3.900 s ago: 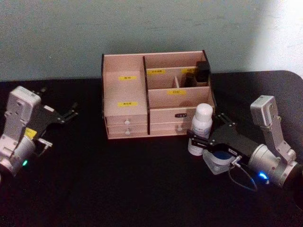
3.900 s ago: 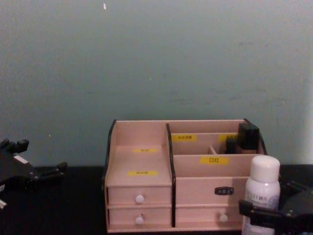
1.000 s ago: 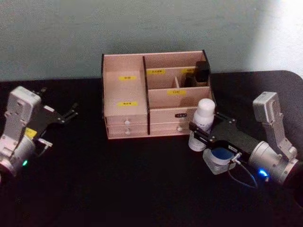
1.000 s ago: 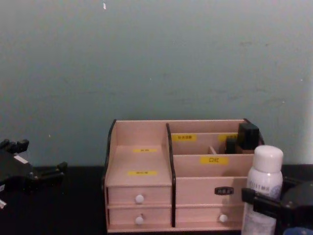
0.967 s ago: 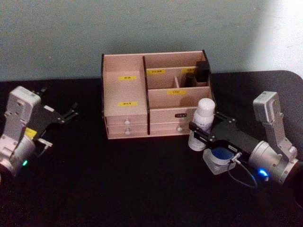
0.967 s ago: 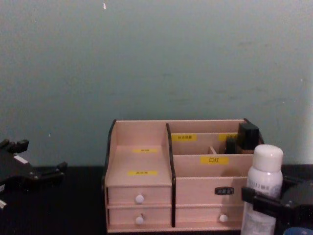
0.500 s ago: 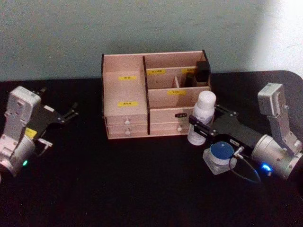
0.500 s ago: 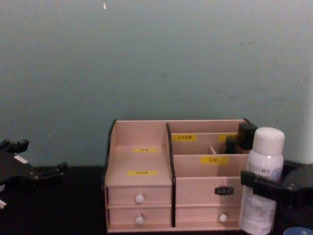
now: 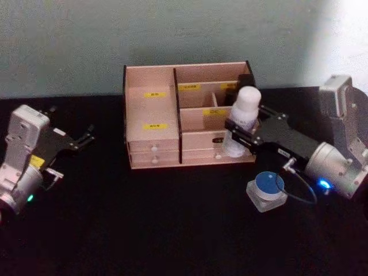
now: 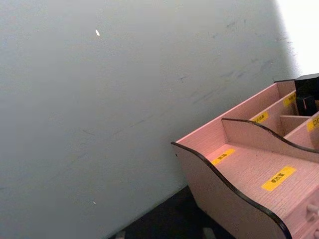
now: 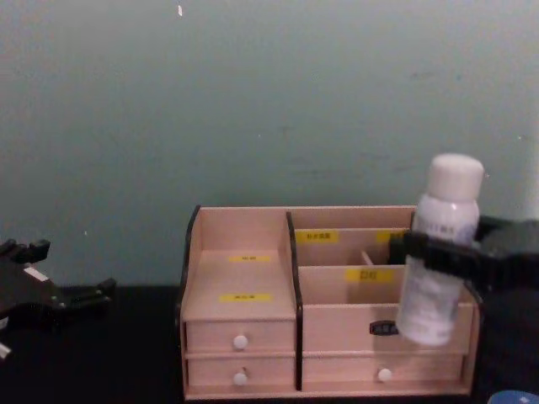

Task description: Pick up the facial cleanser and watermelon frost from the table and place them into the tiered storage box.

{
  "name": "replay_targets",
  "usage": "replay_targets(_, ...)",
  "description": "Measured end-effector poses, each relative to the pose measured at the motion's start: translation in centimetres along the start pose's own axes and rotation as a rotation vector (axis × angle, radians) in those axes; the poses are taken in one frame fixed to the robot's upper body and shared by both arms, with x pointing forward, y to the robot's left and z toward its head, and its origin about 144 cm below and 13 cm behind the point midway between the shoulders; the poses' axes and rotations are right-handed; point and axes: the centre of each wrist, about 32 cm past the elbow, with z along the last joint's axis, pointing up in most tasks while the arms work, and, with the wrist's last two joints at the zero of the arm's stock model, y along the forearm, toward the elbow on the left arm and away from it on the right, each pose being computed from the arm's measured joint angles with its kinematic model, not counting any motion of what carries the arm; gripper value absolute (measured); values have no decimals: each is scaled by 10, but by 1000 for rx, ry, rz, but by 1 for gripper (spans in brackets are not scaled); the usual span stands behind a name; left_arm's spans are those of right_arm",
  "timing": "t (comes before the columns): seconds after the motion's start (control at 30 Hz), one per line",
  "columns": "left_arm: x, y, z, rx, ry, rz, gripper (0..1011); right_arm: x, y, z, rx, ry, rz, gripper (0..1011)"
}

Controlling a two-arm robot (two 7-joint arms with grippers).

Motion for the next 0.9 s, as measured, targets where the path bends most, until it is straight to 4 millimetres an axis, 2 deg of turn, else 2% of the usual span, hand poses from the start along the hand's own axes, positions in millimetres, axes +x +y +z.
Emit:
replay_targets(0.37,0,0,0,0,0,0,1001,10,26,19,39,-40,-8,591)
replay_targets(0.9,0,0,0,0,0,0,1001,35,65,26,41,-63,-12,591)
